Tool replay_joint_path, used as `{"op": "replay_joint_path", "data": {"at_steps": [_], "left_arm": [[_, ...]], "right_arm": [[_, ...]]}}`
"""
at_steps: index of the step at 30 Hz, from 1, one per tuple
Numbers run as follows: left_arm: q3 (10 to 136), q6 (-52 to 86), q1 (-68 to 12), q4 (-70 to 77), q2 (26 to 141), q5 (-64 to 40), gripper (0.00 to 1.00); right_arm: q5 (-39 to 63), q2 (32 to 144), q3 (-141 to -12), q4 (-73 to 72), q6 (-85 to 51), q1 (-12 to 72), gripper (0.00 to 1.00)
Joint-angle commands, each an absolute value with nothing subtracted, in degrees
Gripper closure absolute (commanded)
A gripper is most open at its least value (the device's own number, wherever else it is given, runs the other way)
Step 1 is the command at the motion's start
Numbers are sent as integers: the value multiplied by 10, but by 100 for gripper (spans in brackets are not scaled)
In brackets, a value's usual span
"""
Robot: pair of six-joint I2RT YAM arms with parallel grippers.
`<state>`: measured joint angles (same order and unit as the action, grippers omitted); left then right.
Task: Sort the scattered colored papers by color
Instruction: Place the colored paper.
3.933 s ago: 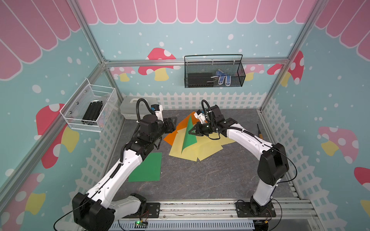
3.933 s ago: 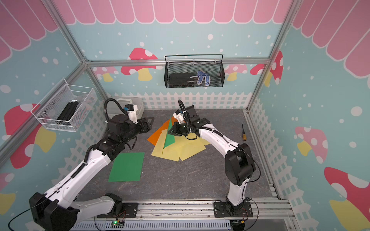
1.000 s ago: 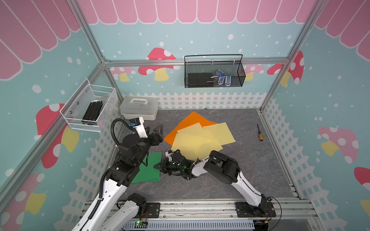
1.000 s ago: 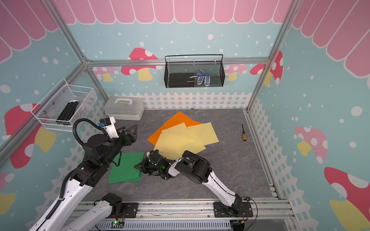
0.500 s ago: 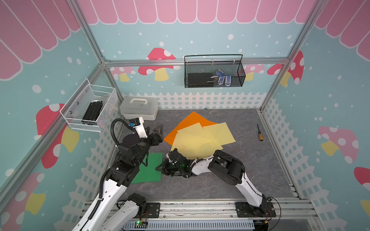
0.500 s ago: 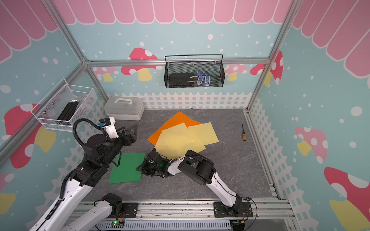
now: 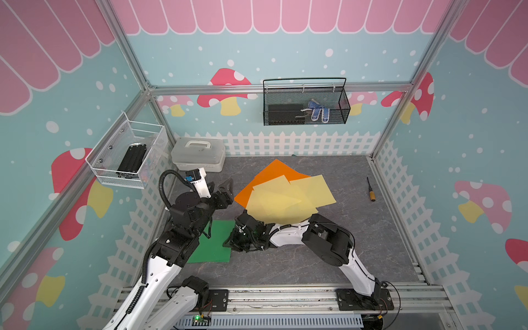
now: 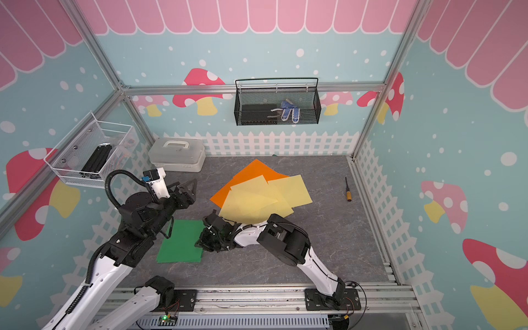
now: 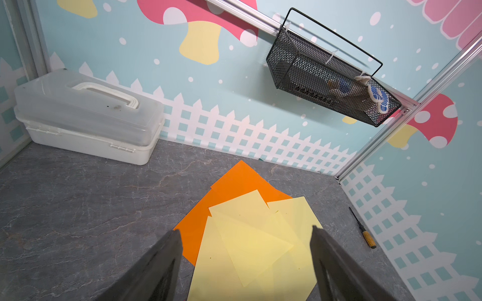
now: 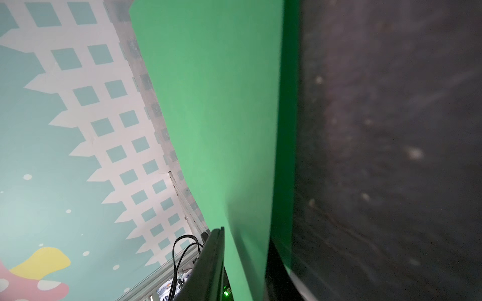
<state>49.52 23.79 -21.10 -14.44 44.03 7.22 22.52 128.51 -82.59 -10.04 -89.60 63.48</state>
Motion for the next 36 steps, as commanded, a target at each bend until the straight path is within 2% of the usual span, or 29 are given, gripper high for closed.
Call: {"op": "replay_joint_path", "data": {"at_steps": [1,9,27,36], "left_arm": [[492,241,-207,-145,440,69,20],[489,240,-206,-149,432,70,20],[482,247,-204,-143,434,70,20],[482,250,-204,-152,452,74,20]], "right_arm": [[218,1286,-880,11,-838,639,76],[216,1299,-930,77,-801,639,78],[188,1261,-900,171,-766,642,79],[130,1179,-851,210,-729,642,79]]}}
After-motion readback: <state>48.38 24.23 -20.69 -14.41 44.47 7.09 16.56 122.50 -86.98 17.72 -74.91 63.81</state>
